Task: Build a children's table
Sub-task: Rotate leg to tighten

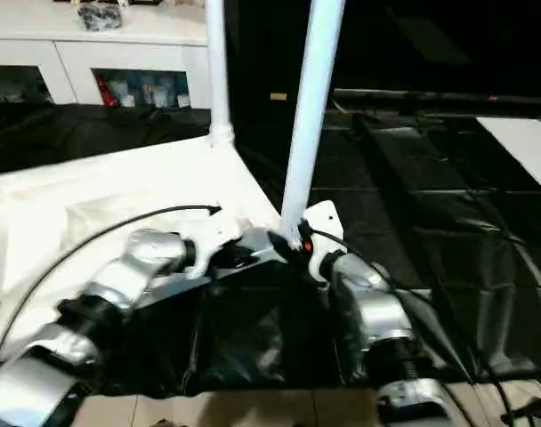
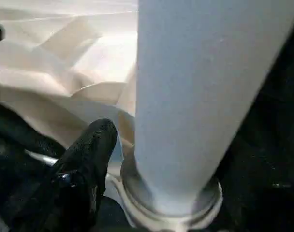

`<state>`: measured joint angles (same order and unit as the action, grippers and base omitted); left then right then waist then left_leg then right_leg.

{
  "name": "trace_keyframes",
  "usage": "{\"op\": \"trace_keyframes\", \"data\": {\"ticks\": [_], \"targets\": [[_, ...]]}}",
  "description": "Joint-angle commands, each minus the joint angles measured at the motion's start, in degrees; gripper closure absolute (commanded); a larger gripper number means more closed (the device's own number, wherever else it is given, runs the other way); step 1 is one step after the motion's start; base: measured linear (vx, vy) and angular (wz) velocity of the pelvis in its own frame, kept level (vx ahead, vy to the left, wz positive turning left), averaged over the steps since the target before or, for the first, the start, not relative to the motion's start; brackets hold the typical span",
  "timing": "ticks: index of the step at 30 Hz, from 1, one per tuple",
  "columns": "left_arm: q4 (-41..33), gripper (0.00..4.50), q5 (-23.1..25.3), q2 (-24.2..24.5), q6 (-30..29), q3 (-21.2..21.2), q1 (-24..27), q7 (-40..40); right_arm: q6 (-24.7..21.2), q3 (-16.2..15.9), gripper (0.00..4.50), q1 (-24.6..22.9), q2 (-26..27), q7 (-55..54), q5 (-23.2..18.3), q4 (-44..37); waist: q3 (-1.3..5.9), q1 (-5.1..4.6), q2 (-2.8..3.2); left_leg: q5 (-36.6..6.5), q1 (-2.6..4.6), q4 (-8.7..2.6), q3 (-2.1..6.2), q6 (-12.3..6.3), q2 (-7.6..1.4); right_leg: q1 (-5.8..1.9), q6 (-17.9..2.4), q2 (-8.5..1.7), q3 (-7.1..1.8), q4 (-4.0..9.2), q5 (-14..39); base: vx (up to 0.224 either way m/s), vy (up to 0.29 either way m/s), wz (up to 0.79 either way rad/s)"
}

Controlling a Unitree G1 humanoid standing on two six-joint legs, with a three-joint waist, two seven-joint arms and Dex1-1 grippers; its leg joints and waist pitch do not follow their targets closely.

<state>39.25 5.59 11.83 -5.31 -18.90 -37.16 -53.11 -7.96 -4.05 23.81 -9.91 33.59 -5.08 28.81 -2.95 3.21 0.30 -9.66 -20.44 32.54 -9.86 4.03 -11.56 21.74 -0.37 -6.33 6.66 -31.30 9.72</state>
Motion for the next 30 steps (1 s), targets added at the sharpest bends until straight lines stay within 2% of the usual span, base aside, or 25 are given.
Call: {"op": "trace_keyframes", "data": {"ticks": [1,2,3,4,5,6,7,8,9,11,12,14,15,18,19,20,25,30], "targets": [[-3.16,4.50,-1.14,-0.39,2.65,-1.34,-0.48,-3.04,-0.20,-3.01,1.26,-0.70,-0.16,4.61,-1.13,-0.90,3.38,0.52,-0.41,-22.52,0.76,-4.44,0.50,-0.98,-1.59,-1.51,-8.69,-3.27,-2.81,3.72,22.15,0.000,0.000,0.00],[-4.01,4.50,-1.72,1.36,3.51,-1.34,0.09,-6.11,0.21,-3.40,1.26,-1.02,-2.81,9.43,-1.21,-1.80,3.48,0.97,-0.54,-20.45,0.68,-4.28,0.28,-1.39,-1.64,-1.64,-9.19,-3.15,-3.05,3.32,20.33,0.000,0.000,0.00],[-4.12,4.50,-1.77,1.66,3.67,-1.35,0.17,-6.59,0.39,-3.54,1.26,-1.11,-3.27,10.25,-1.21,-1.98,3.44,1.10,-0.62,-19.81,0.57,-4.17,0.11,-1.77,-1.56,-1.54,-9.48,-2.99,-3.20,3.08,19.62,0.052,-0.048,0.08],[-4.36,4.50,-1.81,2.38,4.06,-1.39,0.35,-7.61,1.00,-3.97,1.26,-1.34,-4.38,12.16,-1.16,-2.43,3.46,1.50,-0.49,-19.64,0.92,-4.04,-0.06,-2.08,-1.73,-1.21,-9.87,-2.97,-3.41,2.98,19.60,0.000,0.000,0.00],[-4.88,4.50,-2.19,3.86,4.93,-1.55,0.70,-9.84,2.28,-4.85,1.26,-1.66,-6.44,15.38,-0.99,-2.96,3.56,1.92,-0.65,-18.63,0.99,-3.80,-0.26,-2.11,-1.66,-1.14,-10.36,-2.91,-3.59,2.75,18.76,0.061,-0.052,0.11],[-5.26,4.50,-2.43,4.56,5.06,-1.62,0.89,-10.93,2.58,-5.20,1.26,-1.85,-7.29,17.24,-1.26,-3.29,3.67,2.32,-0.91,-17.23,0.79,-3.62,-0.45,-2.43,-1.61,-1.22,-10.87,-2.74,-3.86,2.24,17.08,0.069,-0.051,0.11],[-5.43,4.50,-2.53,4.79,5.06,-1.61,0.97,-11.35,2.61,-5.29,1.26,-1.89,-7.56,17.94,-1.40,-3.38,3.78,2.48,-0.84,-16.20,0.81,-3.55,-0.53,-2.65,-1.69,-1.23,-11.29,-2.74,-3.98,1.94,15.70,0.100,-0.071,0.13],[-5.94,4.50,-2.83,5.54,5.23,-1.62,1.22,-12.67,2.48,-5.62,1.26,-2.09,-8.33,19.94,-1.80,-3.93,4.13,2.55,-0.73,-13.15,0.44,-3.32,-0.60,-3.20,-1.71,-1.51,-12.49,-2.56,-4.04,1.12,11.11,0.066,-0.045,0.07],[-6.38,4.50,-3.10,6.23,5.47,-1.61,1.45,-13.91,2.32,-5.93,1.26,-2.30,-9.01,21.68,-2.14,-4.53,4.46,2.78,-0.77,-8.97,-0.26,-2.95,-0.59,-4.02,-1.63,-2.03,-13.36,-2.37,-3.99,0.11,5.45,0.054,-0.032,0.01],[-7.02,4.50,-3.52,7.39,5.73,-1.53,1.79,-15.76,2.12,-6.52,1.26,-2.80,-10.27,24.89,-2.95,-5.86,4.48,2.95,-0.72,-5.81,-0.55,-2.41,-0.74,-5.67,-1.52,-1.91,-14.83,-2.11,-3.93,-0.66,-0.41,0.000,0.000,0.00],[-7.30,4.50,-3.81,8.29,5.98,-1.41,1.98,-17.03,1.86,-6.81,1.26,-3.11,-11.13,27.05,-3.61,-6.72,4.42,3.12,-0.65,-5.80,-0.69,-2.37,-0.66,-6.11,-1.58,-2.00,-14.97,-2.13,-3.83,-0.80,-0.58,0.000,0.000,0.00],[-7.40,4.50,-4.14,9.20,6.30,-1.34,2.13,-18.33,1.36,-6.84,1.41,-3.30,-11.78,29.11,-4.69,-7.49,4.38,3.29,-0.56,-7.58,-0.29,-2.42,-0.73,-6.14,-1.78,-1.79,-15.00,-2.16,-3.84,-0.59,1.47,0.000,0.000,0.00],[-7.34,4.50,-4.23,9.59,6.44,-1.30,2.14,-18.79,0.97,-6.74,1.41,-3.33,-11.97,29.93,-5.32,-7.85,4.32,3.31,-0.57,-8.10,-0.31,-2.48,-0.73,-5.97,-1.77,-1.79,-14.96,-2.14,-3.82,-0.50,2.39,0.000,0.000,0.00],[-7.42,4.50,-4.50,10.22,6.57,-1.26,2.24,-19.70,0.53,-6.67,1.61,-3.33,-12.24,31.18,-6.16,-8.31,3.90,3.28,-0.53,-12.07,-0.12,-2.97,-0.66,-3.90,-1.90,-1.60,-13.51,-2.21,-3.87,0.29,9.46,0.000,0.000,0.00],[-7.45,4.50,-4.65,10.43,6.60,-1.27,2.23,-20.16,0.50,-6.65,1.68,-3.26,-12.41,31.82,-6.40,-8.34,3.80,3.33,-0.51,-14.21,0.19,-3.13,-0.66,-2.65,-1.92,-1.40,-12.59,-2.31,-3.97,0.71,13.06,0.000,0.000,0.00],[-7.65,4.50,-4.92,10.91,6.60,-1.30,2.31,-21.16,0.00,-6.83,1.85,-3.34,-12.69,33.09,-6.97,-8.94,3.74,3.30,-0.53,-14.69,0.17,-3.18,-0.65,-2.39,-1.92,-1.39,-12.34,-2.31,-3.99,0.80,13.93,0.000,0.000,0.00],[-7.59,4.50,-5.33,11.51,6.48,-1.45,2.27,-22.91,-1.12,-7.68,2.02,-3.69,-13.41,35.33,-7.27,-9.87,3.88,3.38,-0.64,-13.59,0.04,-3.18,-0.59,-2.01,-1.92,-1.46,-11.87,-2.31,-4.06,0.62,13.04,0.000,0.000,0.00],[-6.87,4.50,-4.94,11.75,6.74,-1.40,2.05,-23.27,-1.26,-8.10,2.05,-4.44,-13.24,35.97,-7.44,-10.04,4.05,3.42,-0.70,-11.21,-0.19,-2.94,-0.61,-2.62,-1.79,-1.60,-12.51,-2.24,-4.02,0.21,9.94,0.000,0.000,0.00]]}}
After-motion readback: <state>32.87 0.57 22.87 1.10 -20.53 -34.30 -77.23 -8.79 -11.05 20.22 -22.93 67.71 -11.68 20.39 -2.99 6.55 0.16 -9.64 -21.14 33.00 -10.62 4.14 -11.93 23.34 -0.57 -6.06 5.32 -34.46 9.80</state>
